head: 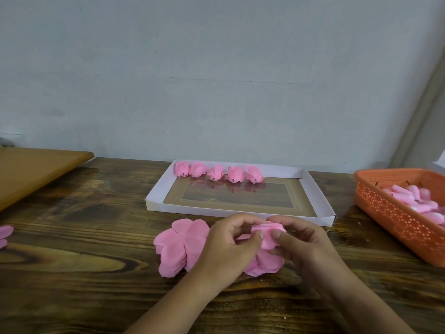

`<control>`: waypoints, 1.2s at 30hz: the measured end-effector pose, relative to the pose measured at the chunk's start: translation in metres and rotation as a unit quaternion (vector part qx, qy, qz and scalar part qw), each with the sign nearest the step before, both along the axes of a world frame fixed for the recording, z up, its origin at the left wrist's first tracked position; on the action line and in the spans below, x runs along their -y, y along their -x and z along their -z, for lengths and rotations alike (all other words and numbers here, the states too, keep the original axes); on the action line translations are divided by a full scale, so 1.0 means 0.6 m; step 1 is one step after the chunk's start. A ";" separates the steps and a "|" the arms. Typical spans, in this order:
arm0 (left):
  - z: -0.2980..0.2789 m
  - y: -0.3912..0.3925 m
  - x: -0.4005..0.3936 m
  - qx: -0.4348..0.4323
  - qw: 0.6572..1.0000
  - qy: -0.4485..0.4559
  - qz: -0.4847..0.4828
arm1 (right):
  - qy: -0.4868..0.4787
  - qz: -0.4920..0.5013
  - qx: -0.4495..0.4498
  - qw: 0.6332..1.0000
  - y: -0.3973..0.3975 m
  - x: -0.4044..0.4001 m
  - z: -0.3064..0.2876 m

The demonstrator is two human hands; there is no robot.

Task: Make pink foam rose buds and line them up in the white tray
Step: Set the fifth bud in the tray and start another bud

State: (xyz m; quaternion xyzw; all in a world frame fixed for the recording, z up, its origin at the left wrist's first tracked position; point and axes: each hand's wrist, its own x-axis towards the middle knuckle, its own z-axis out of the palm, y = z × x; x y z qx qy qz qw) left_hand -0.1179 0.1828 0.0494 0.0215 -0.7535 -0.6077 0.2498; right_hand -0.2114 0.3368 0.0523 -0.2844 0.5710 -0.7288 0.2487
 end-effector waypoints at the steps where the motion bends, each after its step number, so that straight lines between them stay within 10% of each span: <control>1: 0.000 0.000 0.000 -0.001 1.000 0.002 0.006 | 0.001 0.002 -0.001 1.000 0.000 0.000 0.000; 36: 0.003 0.004 0.005 0.004 1.000 -0.009 0.012 | 0.019 -0.031 0.050 0.998 -0.002 -0.003 -0.004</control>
